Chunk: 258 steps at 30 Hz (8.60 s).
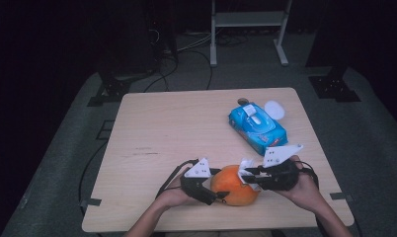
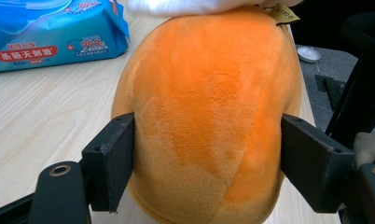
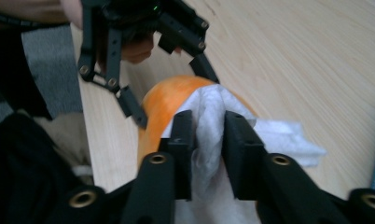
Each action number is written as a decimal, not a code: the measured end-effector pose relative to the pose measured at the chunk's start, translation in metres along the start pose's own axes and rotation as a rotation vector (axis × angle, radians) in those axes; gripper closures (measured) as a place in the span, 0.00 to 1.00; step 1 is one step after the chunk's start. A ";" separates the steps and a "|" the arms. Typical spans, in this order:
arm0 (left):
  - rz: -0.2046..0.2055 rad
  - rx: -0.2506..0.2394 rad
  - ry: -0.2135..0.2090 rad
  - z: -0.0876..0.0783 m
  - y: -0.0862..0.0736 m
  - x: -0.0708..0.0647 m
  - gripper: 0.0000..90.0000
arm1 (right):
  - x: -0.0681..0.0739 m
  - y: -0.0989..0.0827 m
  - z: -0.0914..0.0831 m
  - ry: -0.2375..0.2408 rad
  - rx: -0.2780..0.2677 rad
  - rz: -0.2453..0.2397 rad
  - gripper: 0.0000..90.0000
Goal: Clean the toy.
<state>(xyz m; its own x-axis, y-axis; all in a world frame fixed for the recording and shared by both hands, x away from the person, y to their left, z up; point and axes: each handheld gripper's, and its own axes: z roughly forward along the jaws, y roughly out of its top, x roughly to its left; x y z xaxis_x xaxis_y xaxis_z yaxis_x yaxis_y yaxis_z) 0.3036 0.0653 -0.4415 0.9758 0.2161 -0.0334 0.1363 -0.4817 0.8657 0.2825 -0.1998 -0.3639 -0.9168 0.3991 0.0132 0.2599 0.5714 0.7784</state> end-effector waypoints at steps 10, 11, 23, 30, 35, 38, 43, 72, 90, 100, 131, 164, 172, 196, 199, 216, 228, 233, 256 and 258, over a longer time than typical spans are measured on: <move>0.037 0.008 0.001 0.001 0.000 -0.004 0.28 | -0.026 -0.010 0.017 0.087 -0.020 0.147 0.55; 0.037 0.008 0.001 0.001 0.000 -0.004 0.28 | -0.027 -0.011 0.019 0.097 -0.023 0.160 0.55; 0.062 0.036 -0.023 0.000 -0.002 -0.006 0.24 | -0.013 -0.011 0.023 0.099 -0.029 0.092 0.78; 0.066 0.035 -0.040 0.000 -0.003 -0.007 0.24 | -0.011 -0.015 0.013 0.102 -0.049 0.095 0.84; 0.055 0.033 -0.039 0.000 -0.002 -0.006 0.24 | -0.018 -0.026 0.003 0.091 -0.074 0.139 0.86; 0.058 0.036 -0.036 0.002 -0.001 -0.008 0.23 | -0.017 -0.028 0.002 0.083 -0.086 0.147 0.87; 0.058 0.035 -0.035 0.004 0.000 -0.009 0.23 | -0.004 -0.014 0.007 0.106 -0.107 0.099 0.87; -0.015 -0.011 -0.013 0.001 0.004 0.000 0.28 | -0.009 -0.035 0.003 -0.012 -0.093 0.115 0.88; -0.043 -0.008 -0.001 0.000 0.002 0.002 0.28 | -0.003 -0.039 -0.005 0.021 -0.102 0.121 0.89; -0.042 -0.004 0.007 0.004 0.006 -0.002 0.28 | -0.014 -0.053 -0.008 -0.010 -0.082 0.177 0.89; 0.040 -0.108 0.146 -0.019 0.013 0.020 0.37 | -0.027 -0.005 0.011 -0.064 -0.163 0.109 0.89; -0.032 -0.022 -0.022 -0.024 -0.012 0.020 0.24 | -0.007 -0.021 0.038 0.018 -0.105 0.095 0.89; -0.158 -0.049 -0.016 -0.028 -0.012 0.034 0.13 | -0.019 -0.043 0.034 0.034 -0.096 0.184 0.89; -0.042 0.020 0.002 -0.015 0.000 0.013 0.22 | 0.011 -0.014 0.042 0.049 -0.120 0.059 0.89; -0.015 0.026 0.006 -0.016 0.002 0.011 0.22 | 0.017 -0.006 0.045 0.046 -0.114 0.016 0.89; 0.011 0.035 0.018 -0.010 0.013 0.003 0.23 | 0.024 0.003 0.049 0.048 -0.108 -0.010 0.89; -0.086 0.011 -0.004 -0.012 0.001 0.015 0.19 | 0.000 -0.016 0.032 0.006 -0.116 0.074 0.89; -0.026 0.016 0.017 -0.011 0.014 0.004 0.26 | 0.009 -0.007 0.036 0.024 -0.129 0.045 0.89; -0.053 0.021 0.003 -0.011 0.016 0.000 0.31 | 0.011 -0.005 0.028 0.022 -0.122 0.028 0.89; -0.065 0.000 0.003 -0.010 0.015 0.002 0.23 | 0.004 -0.012 0.023 0.016 -0.125 0.052 0.89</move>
<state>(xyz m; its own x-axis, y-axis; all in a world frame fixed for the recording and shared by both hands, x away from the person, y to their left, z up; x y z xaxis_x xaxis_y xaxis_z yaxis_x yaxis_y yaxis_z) 0.3056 0.0669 -0.4233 0.9644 0.2495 -0.0876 0.1991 -0.4667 0.8617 0.2828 -0.1882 -0.3875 -0.9081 0.4138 0.0644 0.2680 0.4560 0.8487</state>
